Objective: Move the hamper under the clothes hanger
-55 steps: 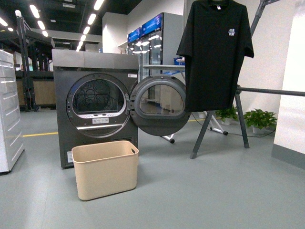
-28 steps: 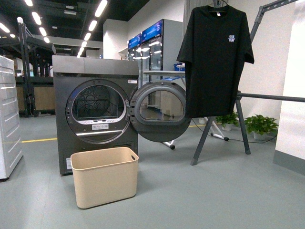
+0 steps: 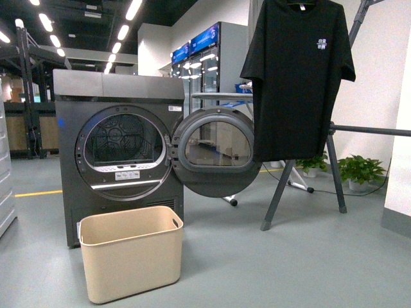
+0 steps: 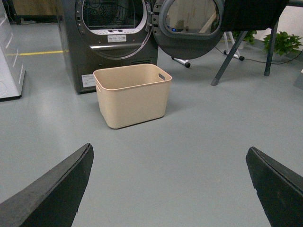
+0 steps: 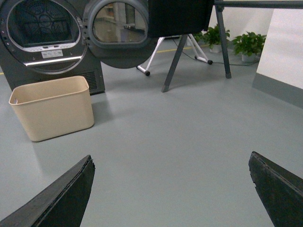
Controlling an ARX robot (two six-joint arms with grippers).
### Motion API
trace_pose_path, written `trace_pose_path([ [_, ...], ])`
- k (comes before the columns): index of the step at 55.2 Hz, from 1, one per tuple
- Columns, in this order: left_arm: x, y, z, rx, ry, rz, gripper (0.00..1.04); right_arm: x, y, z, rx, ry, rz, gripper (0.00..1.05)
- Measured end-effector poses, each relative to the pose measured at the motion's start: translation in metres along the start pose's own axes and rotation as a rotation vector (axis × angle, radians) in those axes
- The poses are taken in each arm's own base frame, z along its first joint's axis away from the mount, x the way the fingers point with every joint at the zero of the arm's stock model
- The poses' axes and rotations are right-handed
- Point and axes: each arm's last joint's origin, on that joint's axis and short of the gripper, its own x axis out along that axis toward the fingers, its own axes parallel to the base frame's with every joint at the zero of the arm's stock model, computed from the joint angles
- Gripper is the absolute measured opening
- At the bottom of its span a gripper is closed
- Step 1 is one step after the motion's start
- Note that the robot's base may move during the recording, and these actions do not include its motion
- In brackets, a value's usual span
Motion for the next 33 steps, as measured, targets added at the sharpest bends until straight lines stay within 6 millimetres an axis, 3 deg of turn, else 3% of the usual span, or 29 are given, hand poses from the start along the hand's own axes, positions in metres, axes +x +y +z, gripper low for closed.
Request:
trace_pose_path([
  [33, -0.0001, 0.0, 0.0001, 0.0, -0.001, 0.0, 0.98, 0.0, 0.0, 0.0, 0.0, 0.0, 0.001, 0.97],
])
